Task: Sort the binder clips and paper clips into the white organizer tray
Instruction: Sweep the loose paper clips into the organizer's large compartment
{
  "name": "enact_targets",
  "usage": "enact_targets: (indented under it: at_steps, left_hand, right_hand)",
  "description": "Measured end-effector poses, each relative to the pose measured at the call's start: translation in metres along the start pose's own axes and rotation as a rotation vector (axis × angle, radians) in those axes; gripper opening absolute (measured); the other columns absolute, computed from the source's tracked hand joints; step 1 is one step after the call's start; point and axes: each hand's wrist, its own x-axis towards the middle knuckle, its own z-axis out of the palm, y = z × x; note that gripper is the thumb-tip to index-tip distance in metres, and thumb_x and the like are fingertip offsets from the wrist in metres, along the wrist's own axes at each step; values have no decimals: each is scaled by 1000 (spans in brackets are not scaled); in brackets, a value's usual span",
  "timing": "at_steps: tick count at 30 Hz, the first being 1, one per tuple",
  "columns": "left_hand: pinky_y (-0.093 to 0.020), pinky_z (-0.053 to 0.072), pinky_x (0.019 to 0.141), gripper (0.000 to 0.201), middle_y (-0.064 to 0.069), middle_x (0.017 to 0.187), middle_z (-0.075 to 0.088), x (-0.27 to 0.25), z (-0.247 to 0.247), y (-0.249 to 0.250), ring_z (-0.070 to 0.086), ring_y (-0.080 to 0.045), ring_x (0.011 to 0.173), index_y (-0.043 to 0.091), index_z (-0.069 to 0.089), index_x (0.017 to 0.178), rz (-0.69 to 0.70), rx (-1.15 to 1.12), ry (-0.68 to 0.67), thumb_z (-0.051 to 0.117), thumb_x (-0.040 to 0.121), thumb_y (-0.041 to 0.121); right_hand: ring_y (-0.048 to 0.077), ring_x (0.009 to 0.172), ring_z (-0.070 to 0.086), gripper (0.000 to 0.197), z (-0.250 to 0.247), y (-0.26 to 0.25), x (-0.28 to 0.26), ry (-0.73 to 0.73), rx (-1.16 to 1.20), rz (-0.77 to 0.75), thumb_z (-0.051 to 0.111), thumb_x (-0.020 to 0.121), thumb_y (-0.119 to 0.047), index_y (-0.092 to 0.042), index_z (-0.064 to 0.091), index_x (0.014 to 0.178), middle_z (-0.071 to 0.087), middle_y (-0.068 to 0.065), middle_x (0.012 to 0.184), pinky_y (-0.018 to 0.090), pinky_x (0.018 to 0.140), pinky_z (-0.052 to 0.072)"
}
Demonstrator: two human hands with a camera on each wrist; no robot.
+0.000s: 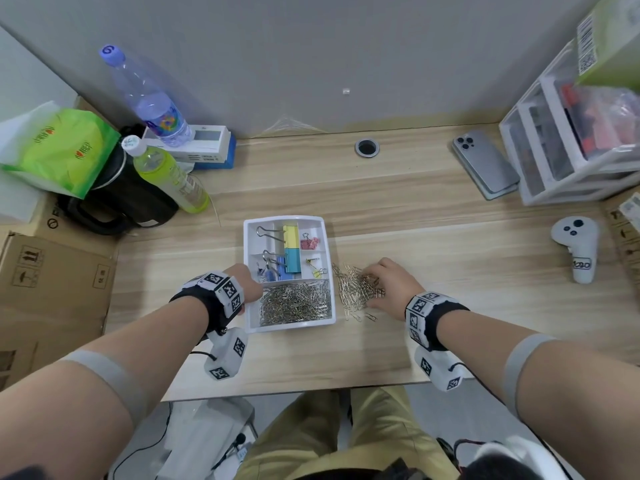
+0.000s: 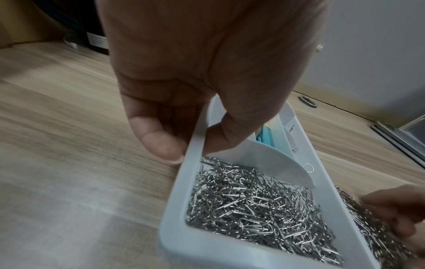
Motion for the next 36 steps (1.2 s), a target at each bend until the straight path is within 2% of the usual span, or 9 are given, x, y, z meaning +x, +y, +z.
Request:
enact_targets:
  at_steps: [4,8,14,18,21,25,27,30,36]
  left_hand:
    - [-22,31,39,22,-7,50,38,0,0,-1,40,-19,37,10,37,68,6,-5,-7,46,86,2]
    - [-21,33,39,24,-7,50,38,-2,1,-2,41,-19,37,10,36,67,9,-25,-8,47,87,2]
    - [-16,27,36,30,-3,51,29,-5,5,-3,32,-15,35,15,29,66,25,-26,-26,45,86,-1]
    - [-17,28,36,30,-4,46,32,-7,4,-2,34,-16,31,14,30,64,30,-11,-27,46,86,1]
    - [-16,29,35,30,-5,46,35,-8,3,-2,36,-16,31,13,32,64,34,-5,-14,47,87,2]
    - [-18,31,36,26,-6,46,40,-10,3,-2,41,-18,33,11,36,65,35,15,-8,49,87,4]
    - [-19,32,37,26,-6,46,42,-9,3,-1,42,-19,33,10,37,64,32,27,-11,48,87,4]
    - [-18,31,35,28,-6,50,40,-7,4,-2,40,-18,35,11,35,64,29,11,-12,48,87,3]
    - [-20,35,39,26,-8,53,42,-3,7,-2,44,-19,37,8,38,65,28,-21,-10,49,88,4]
  right_hand:
    - [16,101,55,90,-15,3,-7,-15,-84,78,87,55,-46,-27,45,132,40,-6,122,32,89,50]
    - [18,84,59,99,-15,7,-17,-115,-184,92,88,40,-43,-35,38,125,31,-5,119,28,76,51]
    - [30,114,56,95,10,-16,-2,-105,-94,81,85,68,-27,-15,31,145,40,6,134,36,97,47]
    - [26,112,54,88,12,-20,0,-101,-40,61,81,72,-25,-13,32,144,39,6,129,38,97,47]
    - [21,109,47,101,9,-23,-4,-2,-96,45,84,57,-43,-21,32,141,33,1,122,36,87,51]
    - [20,120,32,128,11,-30,-3,1,-188,61,86,34,-60,-33,22,141,28,0,131,39,86,53]
    - [20,119,32,125,15,-34,1,-4,-216,50,87,36,-59,-35,23,140,29,-1,132,38,83,54]
    - [20,117,33,115,20,-37,9,-2,-207,12,87,46,-57,-33,30,143,33,-1,130,36,91,49]
    - [23,114,36,80,25,-39,15,13,-110,-18,82,67,-41,-29,46,138,40,1,126,37,100,41]
